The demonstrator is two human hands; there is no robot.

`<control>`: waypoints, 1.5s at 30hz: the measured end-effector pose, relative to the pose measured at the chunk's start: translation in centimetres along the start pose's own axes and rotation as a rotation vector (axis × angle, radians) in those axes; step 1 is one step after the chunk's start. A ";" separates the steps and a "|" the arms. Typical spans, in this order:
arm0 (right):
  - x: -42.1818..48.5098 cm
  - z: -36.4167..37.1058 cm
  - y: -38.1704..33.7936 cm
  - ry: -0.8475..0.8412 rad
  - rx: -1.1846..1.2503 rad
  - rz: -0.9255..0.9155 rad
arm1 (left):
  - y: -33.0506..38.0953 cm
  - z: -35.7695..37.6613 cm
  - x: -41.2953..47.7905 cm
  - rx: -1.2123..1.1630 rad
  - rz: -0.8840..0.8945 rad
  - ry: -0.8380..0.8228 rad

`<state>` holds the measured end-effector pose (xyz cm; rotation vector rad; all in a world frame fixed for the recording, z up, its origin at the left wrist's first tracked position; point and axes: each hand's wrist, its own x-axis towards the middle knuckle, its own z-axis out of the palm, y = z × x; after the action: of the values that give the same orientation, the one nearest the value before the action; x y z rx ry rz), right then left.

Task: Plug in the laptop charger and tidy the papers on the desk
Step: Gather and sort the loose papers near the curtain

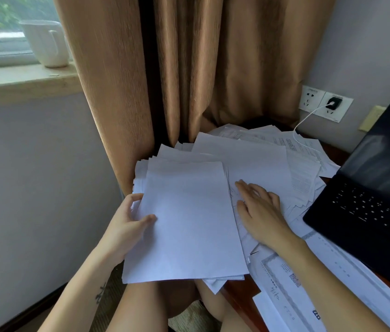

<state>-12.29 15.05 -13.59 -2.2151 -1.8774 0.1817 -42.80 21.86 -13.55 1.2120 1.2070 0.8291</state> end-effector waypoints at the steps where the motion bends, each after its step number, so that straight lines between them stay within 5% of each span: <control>1: 0.2 0.1 0.6 0.004 -0.041 0.035 | -0.1 0.2 0.0 -0.010 0.009 0.020; 11: 1.1 -0.1 3.3 0.104 -0.121 0.247 | -0.5 0.4 -0.4 -0.017 0.001 0.117; 24: 1.1 -0.6 3.9 -0.071 0.163 -0.168 | -1.7 -2.4 -1.4 -0.097 -0.071 0.128; 31: 1.5 0.1 3.9 0.234 -0.064 -0.281 | -1.7 -2.6 -1.5 -0.139 -0.089 0.052; 34: 1.1 0.3 2.1 0.228 0.137 -0.217 | -1.6 -2.7 -1.8 -0.157 -0.086 0.024; 39: 0.2 0.5 -2.7 -0.026 0.640 -0.010 | -1.4 -2.6 -1.8 -0.150 -0.085 0.032; 45: 0.2 0.3 -4.6 0.001 1.193 0.192 | -1.4 -2.5 -1.8 -0.165 -0.097 0.033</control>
<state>-16.73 15.92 -12.66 -1.4792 -1.0198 1.0111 -45.76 20.45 -14.28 1.0027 1.1901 0.8616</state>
